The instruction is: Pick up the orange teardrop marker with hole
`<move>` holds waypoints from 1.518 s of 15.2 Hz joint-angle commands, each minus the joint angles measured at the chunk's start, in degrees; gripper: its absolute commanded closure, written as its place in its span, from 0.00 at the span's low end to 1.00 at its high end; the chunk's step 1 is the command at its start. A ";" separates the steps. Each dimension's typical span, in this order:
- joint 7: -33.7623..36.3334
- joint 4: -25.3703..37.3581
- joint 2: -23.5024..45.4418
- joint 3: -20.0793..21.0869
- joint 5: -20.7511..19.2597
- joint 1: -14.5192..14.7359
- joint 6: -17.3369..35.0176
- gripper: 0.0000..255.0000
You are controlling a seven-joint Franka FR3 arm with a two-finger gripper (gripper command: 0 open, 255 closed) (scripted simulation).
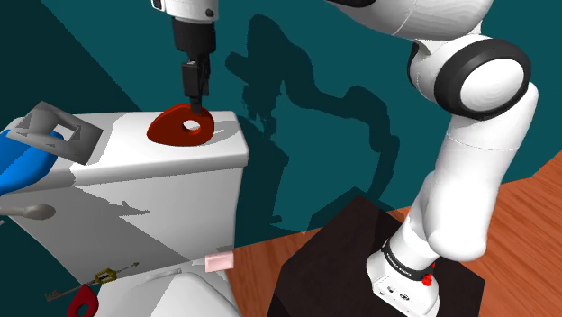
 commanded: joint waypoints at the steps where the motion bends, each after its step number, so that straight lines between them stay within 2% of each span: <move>1: -1.20 7.07 4.35 1.08 -1.89 2.13 -2.42 0.00; 2: -1.82 10.82 6.72 1.54 -2.93 3.40 -3.68 0.00; 3: -1.99 11.77 7.31 1.60 -3.17 3.76 -4.01 0.00; 10: -2.22 1.10 4.19 1.53 -2.16 2.44 3.61 0.00; 12: -2.22 1.09 4.18 1.52 -2.16 2.44 3.61 0.00; 13: -2.18 1.07 4.24 1.53 -2.18 2.47 3.69 1.00; 23: -2.20 2.31 4.48 1.54 -2.25 2.57 2.69 1.00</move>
